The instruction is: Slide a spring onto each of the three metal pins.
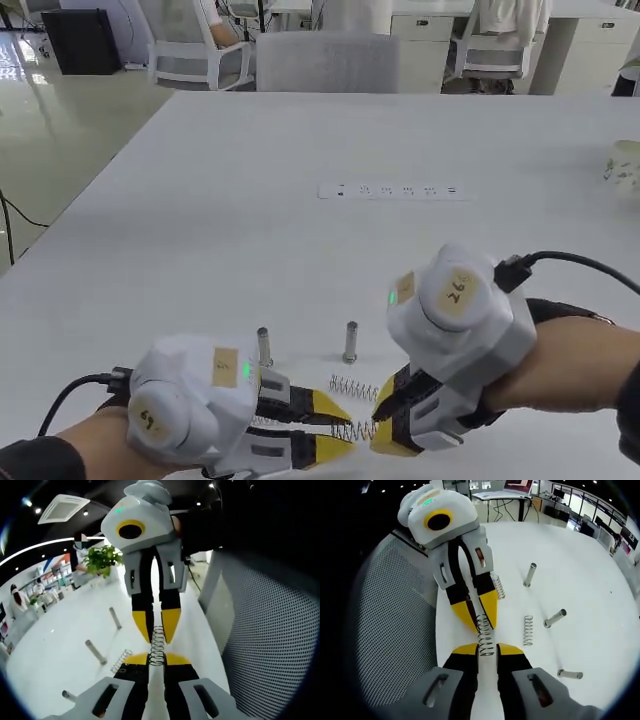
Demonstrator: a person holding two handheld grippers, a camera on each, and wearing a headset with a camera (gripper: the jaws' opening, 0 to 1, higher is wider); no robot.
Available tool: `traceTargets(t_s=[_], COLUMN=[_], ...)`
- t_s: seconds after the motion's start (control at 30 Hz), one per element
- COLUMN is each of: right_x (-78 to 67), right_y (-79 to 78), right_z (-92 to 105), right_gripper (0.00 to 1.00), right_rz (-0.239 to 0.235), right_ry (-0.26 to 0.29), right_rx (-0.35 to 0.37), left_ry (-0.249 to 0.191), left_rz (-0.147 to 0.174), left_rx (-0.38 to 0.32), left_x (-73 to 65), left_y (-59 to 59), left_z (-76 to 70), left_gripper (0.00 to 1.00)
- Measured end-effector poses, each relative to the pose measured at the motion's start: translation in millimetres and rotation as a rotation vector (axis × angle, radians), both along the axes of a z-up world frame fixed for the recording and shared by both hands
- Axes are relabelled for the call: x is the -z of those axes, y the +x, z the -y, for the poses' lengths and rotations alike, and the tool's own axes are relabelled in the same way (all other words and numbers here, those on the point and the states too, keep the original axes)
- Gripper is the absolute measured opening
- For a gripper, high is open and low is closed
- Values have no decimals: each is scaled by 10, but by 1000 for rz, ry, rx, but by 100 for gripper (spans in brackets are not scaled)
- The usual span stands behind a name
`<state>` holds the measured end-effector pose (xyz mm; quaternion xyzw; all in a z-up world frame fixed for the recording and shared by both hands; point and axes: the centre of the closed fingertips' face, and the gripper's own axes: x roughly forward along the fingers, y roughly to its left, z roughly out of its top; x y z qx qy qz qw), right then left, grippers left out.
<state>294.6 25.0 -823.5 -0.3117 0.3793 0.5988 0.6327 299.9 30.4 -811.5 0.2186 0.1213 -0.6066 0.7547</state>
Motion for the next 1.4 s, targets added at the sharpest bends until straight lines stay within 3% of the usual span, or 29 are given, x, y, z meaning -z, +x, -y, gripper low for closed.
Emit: traceTargets(t_s=[0.4,0.73,1.03,1.4], right_x=[-2,-238,-323,-343], right_y=[-1,10,-18,-11], right_z=[10,-148,-273,-299], right_gripper=[8,8,8,8], right_rz=[5,19,19,30], right_ry=[7,84,109,95], right_rx=[15,21,7,3], left_ry=[-22,-22,-25,-44], left_rz=[-2,-10,-18,-29], left_rx=[-16,-27,-25,-33], left_x=[-41,-34,-34,-47], left_y=[23,37,17,27], left_z=[-2,-15,-5,5], left_gripper=[2,2,2,2])
